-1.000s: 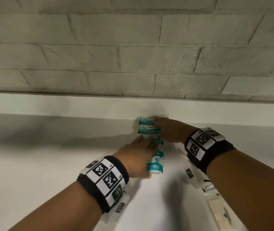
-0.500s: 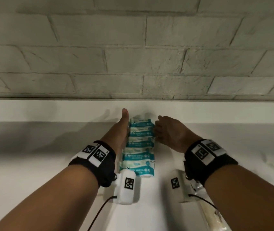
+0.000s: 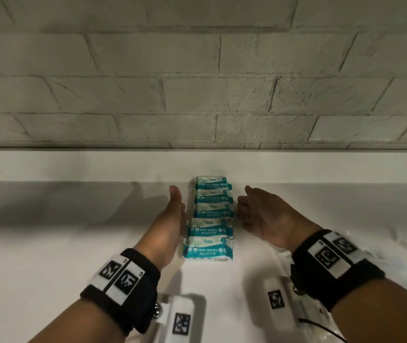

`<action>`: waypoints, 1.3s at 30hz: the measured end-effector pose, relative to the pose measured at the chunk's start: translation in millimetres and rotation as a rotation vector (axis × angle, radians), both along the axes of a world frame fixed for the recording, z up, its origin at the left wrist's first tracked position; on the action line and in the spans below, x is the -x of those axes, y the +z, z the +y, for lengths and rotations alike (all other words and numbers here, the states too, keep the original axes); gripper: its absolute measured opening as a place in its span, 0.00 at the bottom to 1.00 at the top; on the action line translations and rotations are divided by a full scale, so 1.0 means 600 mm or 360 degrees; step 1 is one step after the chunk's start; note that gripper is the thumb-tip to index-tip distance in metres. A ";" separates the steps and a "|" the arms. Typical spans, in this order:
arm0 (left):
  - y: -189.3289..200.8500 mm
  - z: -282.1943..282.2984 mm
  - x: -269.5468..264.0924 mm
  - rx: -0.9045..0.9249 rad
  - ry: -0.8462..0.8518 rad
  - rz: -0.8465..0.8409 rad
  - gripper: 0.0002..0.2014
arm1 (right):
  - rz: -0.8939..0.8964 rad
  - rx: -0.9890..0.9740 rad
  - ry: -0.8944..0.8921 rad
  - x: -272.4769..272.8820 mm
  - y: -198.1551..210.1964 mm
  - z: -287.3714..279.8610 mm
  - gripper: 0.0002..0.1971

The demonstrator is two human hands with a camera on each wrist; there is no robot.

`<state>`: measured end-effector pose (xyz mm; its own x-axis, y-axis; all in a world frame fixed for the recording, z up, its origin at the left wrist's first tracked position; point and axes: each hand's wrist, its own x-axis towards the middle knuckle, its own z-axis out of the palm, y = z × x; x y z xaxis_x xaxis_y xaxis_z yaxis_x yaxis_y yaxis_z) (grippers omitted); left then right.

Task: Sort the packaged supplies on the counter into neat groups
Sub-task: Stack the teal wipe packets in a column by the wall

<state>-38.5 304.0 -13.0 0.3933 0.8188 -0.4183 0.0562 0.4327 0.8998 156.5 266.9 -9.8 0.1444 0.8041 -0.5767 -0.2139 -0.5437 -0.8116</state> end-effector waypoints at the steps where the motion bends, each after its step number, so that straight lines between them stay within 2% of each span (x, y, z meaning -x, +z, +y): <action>1: 0.005 -0.011 -0.006 0.0019 -0.0046 -0.0046 0.33 | 0.0014 0.0004 0.0011 0.008 0.003 -0.003 0.25; 3: 0.008 -0.019 -0.014 0.0037 -0.0062 -0.0112 0.34 | 0.0069 0.0010 0.0003 0.021 0.010 -0.007 0.17; 4: 0.004 -0.019 -0.014 0.0047 -0.0037 -0.0134 0.37 | 0.0058 0.0015 -0.0020 0.024 0.014 -0.011 0.16; 5: 0.003 -0.020 -0.015 0.0066 -0.0013 -0.0153 0.37 | 0.0038 0.0020 -0.0017 0.025 0.016 -0.016 0.17; 8: 0.011 -0.035 -0.011 0.0035 0.0014 -0.0107 0.31 | 0.0015 0.0071 0.0008 0.029 0.029 -0.035 0.32; 10: 0.010 -0.037 -0.015 0.0033 -0.0006 -0.0097 0.31 | 0.0067 0.0090 0.0047 0.026 0.026 -0.042 0.35; 11: 0.004 -0.035 -0.014 0.0023 -0.0054 -0.0116 0.30 | 0.0090 0.0108 0.0069 0.027 0.022 -0.043 0.35; 14: 0.000 -0.033 -0.014 0.0092 -0.0097 -0.0175 0.42 | 0.0090 0.0077 0.0140 0.031 0.027 -0.047 0.31; 17: 0.001 -0.035 -0.019 0.0099 -0.0085 -0.0187 0.42 | 0.0022 0.0027 0.0179 0.034 0.032 -0.050 0.26; 19: 0.003 -0.037 -0.017 0.0063 -0.0075 -0.0172 0.41 | -0.0166 0.0048 0.0252 0.035 0.037 -0.054 0.26; 23: 0.011 -0.047 -0.011 -0.0031 -0.0005 -0.0115 0.32 | -0.0846 0.0088 0.0922 0.037 0.049 -0.070 0.36; 26: 0.013 -0.054 -0.009 -0.0054 -0.0018 -0.0109 0.31 | -0.1439 0.0046 0.1226 0.052 0.055 -0.081 0.49; 28: -0.003 -0.043 -0.008 -0.0036 -0.0008 -0.0103 0.33 | -0.1710 -0.0011 0.1299 0.064 0.046 -0.078 0.47; 31: -0.004 -0.040 -0.006 0.0034 -0.0069 -0.0131 0.40 | -0.1855 -0.0031 0.1311 0.067 0.036 -0.064 0.42; 35: -0.006 -0.039 -0.007 0.0039 -0.0108 -0.0161 0.39 | -0.1778 0.0024 0.1330 0.055 0.031 -0.055 0.42; 37: -0.002 -0.036 -0.008 0.0034 -0.0079 -0.0138 0.39 | -0.1514 0.0093 0.1274 0.046 0.037 -0.045 0.38; 39: 0.003 -0.027 -0.011 -0.0005 0.0006 -0.0062 0.34 | -0.1278 0.0135 0.1208 0.037 0.052 -0.032 0.32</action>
<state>-31.7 287.9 -11.4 0.4058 0.8217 -0.4001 0.0196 0.4299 0.9027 134.4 248.0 21.4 -0.0126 0.8047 -0.5936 0.7702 -0.3707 -0.5189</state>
